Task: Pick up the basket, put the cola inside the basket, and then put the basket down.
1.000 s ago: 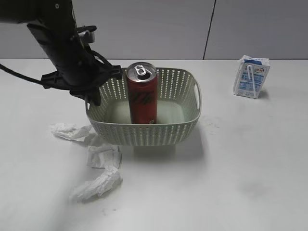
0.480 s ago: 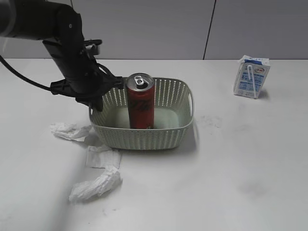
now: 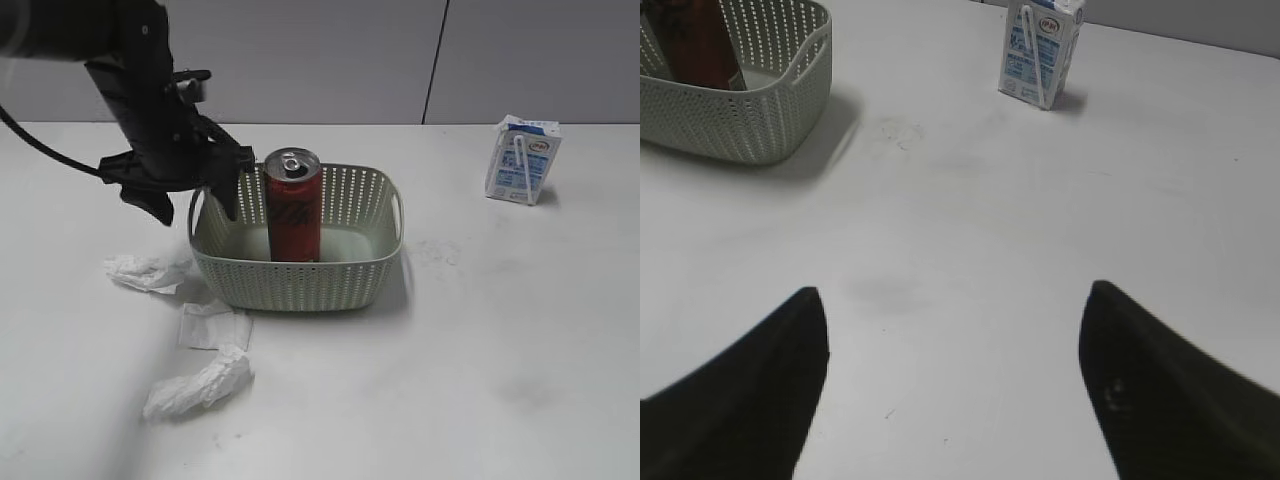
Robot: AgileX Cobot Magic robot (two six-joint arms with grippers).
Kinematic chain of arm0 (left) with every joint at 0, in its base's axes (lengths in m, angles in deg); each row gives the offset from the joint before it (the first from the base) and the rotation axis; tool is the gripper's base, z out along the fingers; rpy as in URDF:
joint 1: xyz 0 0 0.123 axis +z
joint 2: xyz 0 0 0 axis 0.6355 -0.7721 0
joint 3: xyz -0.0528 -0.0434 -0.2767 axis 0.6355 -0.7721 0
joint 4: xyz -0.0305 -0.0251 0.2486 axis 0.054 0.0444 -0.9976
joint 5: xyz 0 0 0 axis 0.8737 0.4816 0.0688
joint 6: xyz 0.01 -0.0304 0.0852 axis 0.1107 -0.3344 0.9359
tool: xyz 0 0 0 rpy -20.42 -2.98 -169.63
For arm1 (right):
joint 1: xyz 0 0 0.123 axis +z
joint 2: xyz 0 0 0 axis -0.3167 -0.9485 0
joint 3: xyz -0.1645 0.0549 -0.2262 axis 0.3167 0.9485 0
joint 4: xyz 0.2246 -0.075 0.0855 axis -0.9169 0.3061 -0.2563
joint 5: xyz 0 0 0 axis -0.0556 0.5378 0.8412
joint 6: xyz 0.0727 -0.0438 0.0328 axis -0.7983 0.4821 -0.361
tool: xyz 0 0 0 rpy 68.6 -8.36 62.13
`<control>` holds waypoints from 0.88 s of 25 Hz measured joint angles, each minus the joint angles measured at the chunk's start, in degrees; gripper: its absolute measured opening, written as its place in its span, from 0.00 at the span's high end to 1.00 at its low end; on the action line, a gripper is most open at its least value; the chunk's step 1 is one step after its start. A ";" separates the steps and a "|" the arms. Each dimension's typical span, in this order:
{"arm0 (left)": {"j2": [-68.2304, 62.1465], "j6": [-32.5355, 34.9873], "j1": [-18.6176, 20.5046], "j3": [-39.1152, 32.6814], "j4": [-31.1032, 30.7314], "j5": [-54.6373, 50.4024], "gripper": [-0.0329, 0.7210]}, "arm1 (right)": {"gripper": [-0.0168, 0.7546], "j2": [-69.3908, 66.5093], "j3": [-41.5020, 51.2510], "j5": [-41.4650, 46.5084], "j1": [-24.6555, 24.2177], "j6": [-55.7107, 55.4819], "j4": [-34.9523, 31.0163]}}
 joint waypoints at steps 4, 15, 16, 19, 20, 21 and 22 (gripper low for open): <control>0.13 2.49 1.86 6.06 -0.27 -9.95 0.07 | 0.21 0.00 0.00 0.00 0.00 0.00 0.40; 10.15 5.64 8.86 11.55 -8.67 -18.42 0.09 | 0.21 0.00 0.00 0.00 0.00 0.00 0.95; 11.32 5.84 9.01 10.86 -9.09 -18.42 0.09 | 0.21 0.00 0.00 0.00 0.00 0.00 0.95; 15.12 6.96 9.07 8.04 -9.21 -18.42 0.10 | 0.21 0.00 0.00 0.00 0.00 0.00 0.95; 16.65 7.53 9.02 6.54 -9.21 -18.42 0.11 | 0.21 0.00 0.00 0.00 0.00 0.00 0.95; 18.26 7.94 9.02 4.71 -9.21 -18.42 0.11 | 0.21 0.00 0.00 0.00 0.00 0.00 0.95; 19.72 8.22 9.02 2.90 -9.21 -18.42 0.12 | 0.21 0.00 0.00 0.00 0.00 0.00 0.95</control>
